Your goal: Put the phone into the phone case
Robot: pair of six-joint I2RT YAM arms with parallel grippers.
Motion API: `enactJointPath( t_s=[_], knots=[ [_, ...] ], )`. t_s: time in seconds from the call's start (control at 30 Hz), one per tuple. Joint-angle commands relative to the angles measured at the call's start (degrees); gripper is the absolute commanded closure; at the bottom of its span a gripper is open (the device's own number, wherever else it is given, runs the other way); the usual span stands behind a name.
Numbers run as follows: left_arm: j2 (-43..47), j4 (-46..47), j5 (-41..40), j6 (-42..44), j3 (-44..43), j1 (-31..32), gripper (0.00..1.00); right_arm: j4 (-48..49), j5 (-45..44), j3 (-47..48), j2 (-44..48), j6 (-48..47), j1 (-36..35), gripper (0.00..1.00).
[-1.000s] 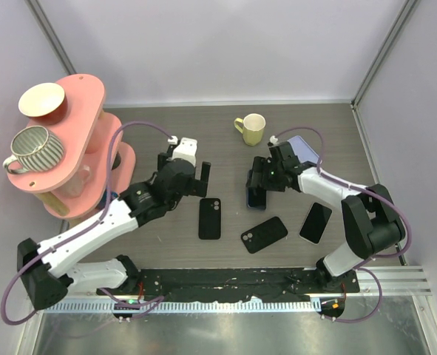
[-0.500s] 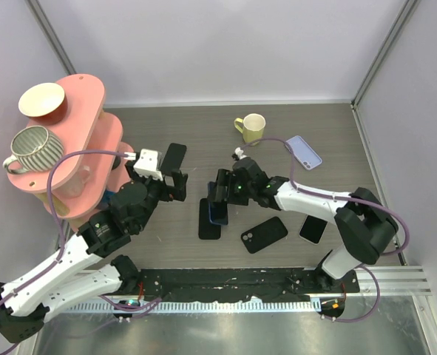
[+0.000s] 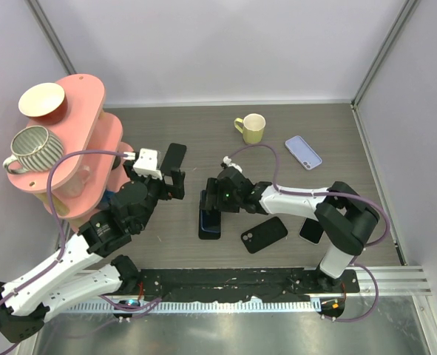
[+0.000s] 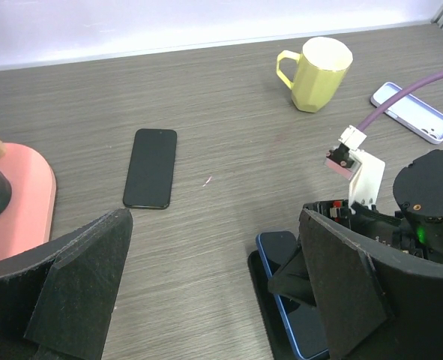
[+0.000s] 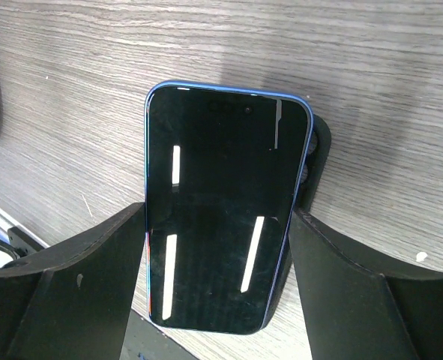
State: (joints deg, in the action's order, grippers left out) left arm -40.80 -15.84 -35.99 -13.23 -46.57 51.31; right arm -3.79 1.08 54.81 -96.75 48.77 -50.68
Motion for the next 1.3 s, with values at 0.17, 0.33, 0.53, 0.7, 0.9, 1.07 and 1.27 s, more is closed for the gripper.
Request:
enactJointPath(
  t_s=[0.17,0.33,0.53,0.7,0.9,1.07,1.27],
  knots=[
    [-0.51,3.09,-1.28,0.23,-0.63,0.19,0.02,1.86,-6.26,4.43,-0.28,0.97,-2.50,0.55],
    [-0.51,3.44,-1.54,0.40,-0.46,0.19,0.02,0.80,-7.76,3.99,-0.89,1.06,-3.29,0.55],
    [-0.78,3.44,-1.72,0.49,-0.46,0.19,0.02,-0.69,-10.04,3.55,-1.51,0.10,-5.13,0.55],
    [-1.65,2.74,-1.98,0.40,-0.89,0.19,0.02,-4.02,-13.29,4.96,-2.56,-1.49,-6.89,0.55],
    [-0.95,3.09,-3.12,0.58,-0.55,0.19,0.02,-8.33,-19.00,6.45,-3.36,-2.98,-9.88,0.52],
    [-0.25,3.44,-4.09,0.93,-0.19,0.19,0.02,-9.30,-20.15,6.36,-2.74,-3.16,-10.23,0.47],
    [-0.77,3.44,-4.27,1.02,-0.28,0.19,0.02,-10.35,-20.24,6.89,-1.25,-3.68,-10.41,0.31]
  ],
)
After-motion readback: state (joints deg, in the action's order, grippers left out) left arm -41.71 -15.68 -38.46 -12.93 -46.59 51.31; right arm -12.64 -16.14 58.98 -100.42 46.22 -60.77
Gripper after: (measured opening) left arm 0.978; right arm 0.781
